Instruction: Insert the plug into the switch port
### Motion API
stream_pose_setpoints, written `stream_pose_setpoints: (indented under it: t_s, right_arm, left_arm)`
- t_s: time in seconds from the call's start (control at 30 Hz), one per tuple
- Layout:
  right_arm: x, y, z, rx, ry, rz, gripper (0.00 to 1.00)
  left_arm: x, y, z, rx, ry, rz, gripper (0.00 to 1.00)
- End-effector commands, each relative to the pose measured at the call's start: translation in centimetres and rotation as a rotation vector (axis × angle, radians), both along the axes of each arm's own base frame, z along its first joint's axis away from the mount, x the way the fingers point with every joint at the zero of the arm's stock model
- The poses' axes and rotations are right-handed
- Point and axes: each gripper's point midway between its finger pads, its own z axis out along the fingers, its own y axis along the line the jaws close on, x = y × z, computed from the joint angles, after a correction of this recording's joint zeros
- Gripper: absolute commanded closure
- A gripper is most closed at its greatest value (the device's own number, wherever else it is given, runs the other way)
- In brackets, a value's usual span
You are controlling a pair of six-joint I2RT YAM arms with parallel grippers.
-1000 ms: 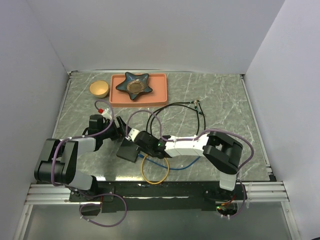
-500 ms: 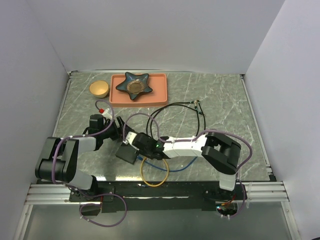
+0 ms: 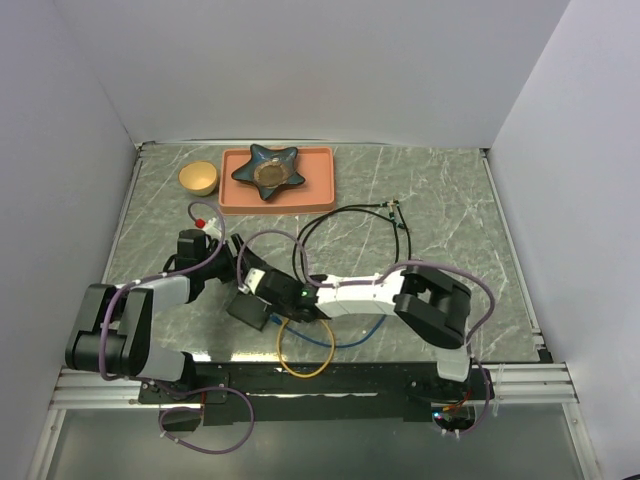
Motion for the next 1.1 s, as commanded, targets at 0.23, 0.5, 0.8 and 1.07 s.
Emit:
stream_pose_setpoints:
  t_s: [0.23, 0.5, 0.8, 1.07]
  right_arm:
    - [7.2, 3.4, 5.3, 0.205, 0.011, -0.202, 1.0]
    - [7.7, 1.4, 12.4, 0.275, -0.109, -0.205, 1.0]
    - [2.4, 2.8, 20.5, 0.436, -0.148, -0.007, 1.0]
    - [-3.4, 7.1, 23.7, 0.607, -0.068, 0.206, 1.0]
  left_arm:
    - [0.5, 0.5, 1.2, 0.025, -0.041, 0.023, 0.2]
    - [0.9, 1.2, 3.1, 0.033, -0.086, 0.076, 0.14]
    - [1.3, 2.1, 4.1, 0.056, -0.106, 0.133, 0.12]
    - [1.2, 3.1, 3.6, 0.077, -0.094, 0.164, 0.11]
